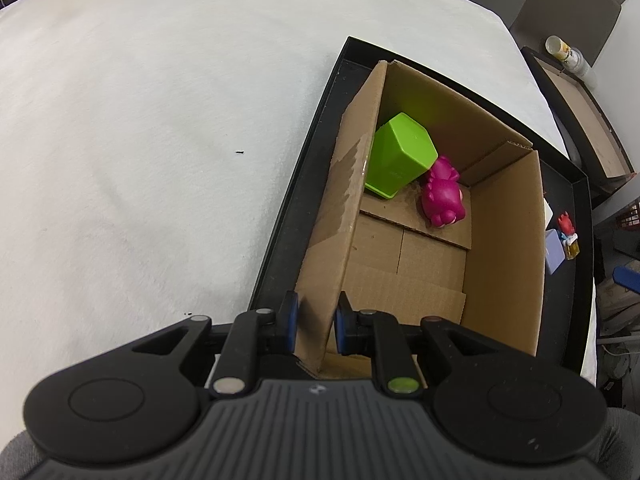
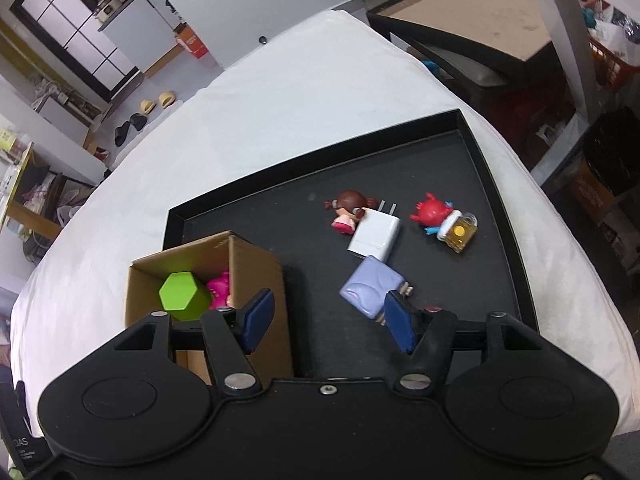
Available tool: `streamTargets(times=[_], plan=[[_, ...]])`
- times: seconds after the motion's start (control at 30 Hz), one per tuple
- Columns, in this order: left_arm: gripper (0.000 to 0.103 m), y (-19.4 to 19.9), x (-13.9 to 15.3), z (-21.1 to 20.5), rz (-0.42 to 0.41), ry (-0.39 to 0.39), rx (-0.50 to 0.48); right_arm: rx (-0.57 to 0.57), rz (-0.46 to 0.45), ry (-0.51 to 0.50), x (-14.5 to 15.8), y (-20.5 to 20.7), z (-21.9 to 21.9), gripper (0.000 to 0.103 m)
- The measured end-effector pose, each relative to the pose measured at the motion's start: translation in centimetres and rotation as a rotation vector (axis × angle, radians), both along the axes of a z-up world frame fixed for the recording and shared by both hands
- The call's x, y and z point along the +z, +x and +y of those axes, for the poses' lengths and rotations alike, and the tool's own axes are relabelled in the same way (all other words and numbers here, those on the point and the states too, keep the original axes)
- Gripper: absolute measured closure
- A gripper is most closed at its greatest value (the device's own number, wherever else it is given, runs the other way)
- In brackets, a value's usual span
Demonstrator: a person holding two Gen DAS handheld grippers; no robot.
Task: Organize rigid objects
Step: 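Move the open right tool to the lavender cube and grasp it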
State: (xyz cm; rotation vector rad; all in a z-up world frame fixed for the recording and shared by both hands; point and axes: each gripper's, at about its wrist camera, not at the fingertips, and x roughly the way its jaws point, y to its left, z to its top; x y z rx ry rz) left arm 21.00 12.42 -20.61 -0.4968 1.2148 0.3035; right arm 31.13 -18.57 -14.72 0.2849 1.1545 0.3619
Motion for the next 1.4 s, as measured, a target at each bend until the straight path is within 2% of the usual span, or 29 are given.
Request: streamTargets(times=[0.23,0.37,0.57,1.0,1.4], plan=[[0.086,0.2,0.1,-0.2,0.009,0.012,0.002,-0.024,0.031,0.016,-1.4,0.6,-1.1,0.035],[0.087,0.3,0.0,-0.3,0.014,0.021,0.004,-0.037,0.05,0.025,-2.3,1.0,-1.4,0.029],[0.087,0.7,-0.2,-0.6,0.032,0.034,0.005,-0.07,0.099,0.056,-3.5,1.8,-1.4,0.028],[0.087,1.3,-0.7,-0.8,0.052,0.045,0.002,-0.05,0.134,-0.015,-6.2,4.3,1.5,0.028],[0.087,1.4,-0.9,-1.0,0.051,0.05,-0.003,-0.041,0.165,-0.106,-8.7,4.3,2.0,0.03]])
